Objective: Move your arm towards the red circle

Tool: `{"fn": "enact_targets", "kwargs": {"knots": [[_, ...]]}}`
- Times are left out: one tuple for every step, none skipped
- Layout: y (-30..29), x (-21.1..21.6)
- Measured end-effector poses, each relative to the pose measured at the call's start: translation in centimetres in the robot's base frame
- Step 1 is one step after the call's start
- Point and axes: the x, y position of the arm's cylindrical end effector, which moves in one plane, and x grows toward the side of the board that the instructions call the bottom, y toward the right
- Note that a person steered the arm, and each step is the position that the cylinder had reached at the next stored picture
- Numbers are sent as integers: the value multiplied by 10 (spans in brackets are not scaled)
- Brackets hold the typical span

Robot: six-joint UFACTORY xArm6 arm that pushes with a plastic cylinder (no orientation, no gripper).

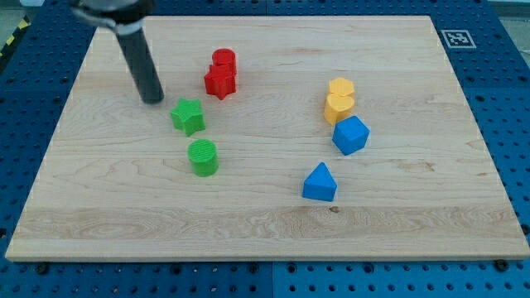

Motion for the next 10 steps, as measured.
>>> {"fn": "enact_targets", "kwargs": {"knots": [[29, -68], [78, -124], [137, -135], [175, -118], [187, -82], [184, -66], [178, -78], [164, -104], [119, -102], [61, -91]]}}
